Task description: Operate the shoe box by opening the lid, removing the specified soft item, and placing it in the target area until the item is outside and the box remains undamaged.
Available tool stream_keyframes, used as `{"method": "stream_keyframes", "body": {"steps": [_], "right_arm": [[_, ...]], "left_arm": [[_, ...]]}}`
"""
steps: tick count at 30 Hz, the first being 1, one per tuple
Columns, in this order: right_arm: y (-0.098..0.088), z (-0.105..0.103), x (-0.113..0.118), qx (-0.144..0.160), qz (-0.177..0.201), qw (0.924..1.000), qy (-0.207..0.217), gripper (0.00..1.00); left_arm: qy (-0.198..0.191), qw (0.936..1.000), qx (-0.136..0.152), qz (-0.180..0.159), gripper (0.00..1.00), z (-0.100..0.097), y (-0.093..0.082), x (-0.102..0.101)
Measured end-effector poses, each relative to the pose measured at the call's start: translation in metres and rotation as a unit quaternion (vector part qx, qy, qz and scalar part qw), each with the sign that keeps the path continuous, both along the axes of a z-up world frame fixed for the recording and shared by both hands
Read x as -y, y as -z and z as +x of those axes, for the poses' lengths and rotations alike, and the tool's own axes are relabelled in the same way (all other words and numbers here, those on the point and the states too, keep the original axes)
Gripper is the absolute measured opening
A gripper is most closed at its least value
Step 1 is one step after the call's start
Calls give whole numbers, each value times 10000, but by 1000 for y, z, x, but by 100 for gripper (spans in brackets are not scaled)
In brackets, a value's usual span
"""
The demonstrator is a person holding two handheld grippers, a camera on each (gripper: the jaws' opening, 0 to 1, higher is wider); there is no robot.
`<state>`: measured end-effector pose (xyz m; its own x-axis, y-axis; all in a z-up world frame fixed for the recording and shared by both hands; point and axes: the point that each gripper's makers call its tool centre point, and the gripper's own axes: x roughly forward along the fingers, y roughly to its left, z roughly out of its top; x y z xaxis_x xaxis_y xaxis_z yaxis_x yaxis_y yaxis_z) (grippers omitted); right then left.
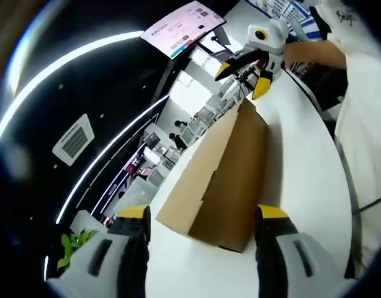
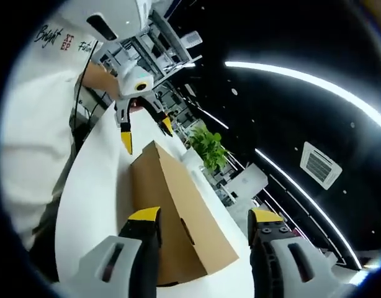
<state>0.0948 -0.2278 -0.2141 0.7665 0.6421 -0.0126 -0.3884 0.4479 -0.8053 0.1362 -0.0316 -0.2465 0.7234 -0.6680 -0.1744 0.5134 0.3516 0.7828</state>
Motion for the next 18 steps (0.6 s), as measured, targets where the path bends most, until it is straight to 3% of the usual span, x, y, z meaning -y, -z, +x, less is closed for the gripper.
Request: {"method": "stream_keyframes", "body": {"steps": [4,6,7,9,11,13,15,18], "right_arm": [[8,4,4,-38,-180,9998,98,54],[16,7,9,-120,-328,9991,242,40],[20,8,10,-246,-336,9987,280,38],[24,10,9,-291,-349,9986,272,47],[28,9,6,-332,-443,9983,172,52],[32,9,5,-353,-617,9974,135,50],[33,12,8,-257,-802,9962,239,49],[35,14,7,-259,-803,9963,160,50]], "left_arm": [[-22,9999,87,85,67,-1,2,0],[-161,9995,103,264,63,1,8,-4],[-132,9995,115,246,62,0,8,-3],[-94,9999,4,86,60,1,6,-1],[-145,9997,75,158,59,5,6,0],[-177,9987,343,340,55,8,3,0],[-202,9978,455,432,50,9,3,2],[-160,9980,477,376,50,8,1,7]]}}
